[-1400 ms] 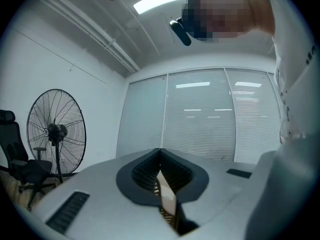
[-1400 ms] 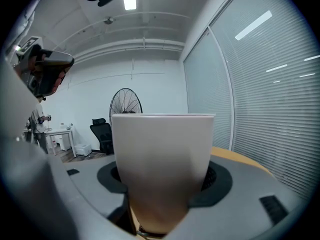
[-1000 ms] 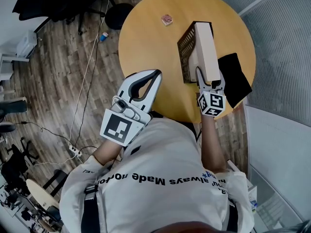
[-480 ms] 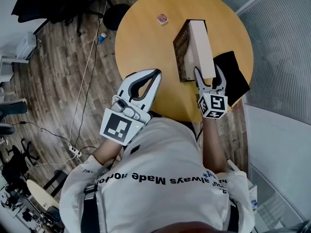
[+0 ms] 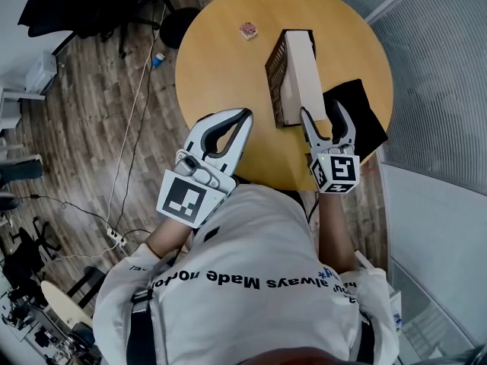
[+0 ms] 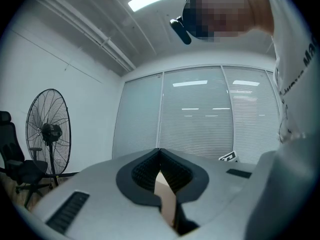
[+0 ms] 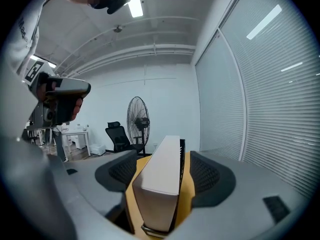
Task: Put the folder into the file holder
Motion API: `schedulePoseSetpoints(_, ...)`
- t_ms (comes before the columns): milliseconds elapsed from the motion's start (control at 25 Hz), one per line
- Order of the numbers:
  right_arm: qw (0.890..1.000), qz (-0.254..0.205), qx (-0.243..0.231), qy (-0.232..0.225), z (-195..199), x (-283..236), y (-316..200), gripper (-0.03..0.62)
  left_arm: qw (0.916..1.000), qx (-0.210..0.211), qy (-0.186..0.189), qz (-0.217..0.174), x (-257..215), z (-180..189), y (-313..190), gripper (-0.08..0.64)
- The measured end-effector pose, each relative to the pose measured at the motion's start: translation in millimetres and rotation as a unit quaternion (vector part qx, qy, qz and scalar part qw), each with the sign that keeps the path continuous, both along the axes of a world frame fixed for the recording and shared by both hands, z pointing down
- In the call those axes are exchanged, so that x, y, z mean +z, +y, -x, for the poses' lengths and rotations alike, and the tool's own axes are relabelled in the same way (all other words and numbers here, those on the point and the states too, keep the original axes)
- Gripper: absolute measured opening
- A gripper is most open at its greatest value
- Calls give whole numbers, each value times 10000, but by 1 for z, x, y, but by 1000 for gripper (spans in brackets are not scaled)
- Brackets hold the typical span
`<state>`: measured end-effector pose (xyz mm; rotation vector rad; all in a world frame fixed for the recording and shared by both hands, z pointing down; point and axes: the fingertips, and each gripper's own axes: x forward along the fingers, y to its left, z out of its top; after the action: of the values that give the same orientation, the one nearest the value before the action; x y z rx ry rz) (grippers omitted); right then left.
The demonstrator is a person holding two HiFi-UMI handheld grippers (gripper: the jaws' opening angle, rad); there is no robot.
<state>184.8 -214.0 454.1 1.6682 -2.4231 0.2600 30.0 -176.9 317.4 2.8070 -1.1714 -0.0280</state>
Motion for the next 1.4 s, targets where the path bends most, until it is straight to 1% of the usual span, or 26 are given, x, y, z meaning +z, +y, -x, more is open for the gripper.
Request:
schedulePoseSetpoints(160,9999,-79,-61,20,-7,-17,4,327,10000,22,-74,-9,-1,-8,1,25)
schedulePoseSetpoints(320,9997,-108,-204,10,-11,-29,9,324,10000,26,-53,-17,-1,-18,3,25)
schedulePoseSetpoints(640,9990,-270,-366,2,-23,-54,20,236,10000,-13,26,19,-2,-36,1,25)
schedulePoseSetpoints(840,9975,-404,-577,35,-25,-75,26,189,9999,47,-110,-17,1,-45,1,25)
schedulePoseSetpoints(1080,9969,-461,-632,5,-33,-90,32,152,9999,54,-101,-31,0,-57,0,25)
schedulePoseSetpoints(1400,9953,-593,-771,-35,-36,-115,41,129,9999,64,-119,3,-1,-67,-1,25)
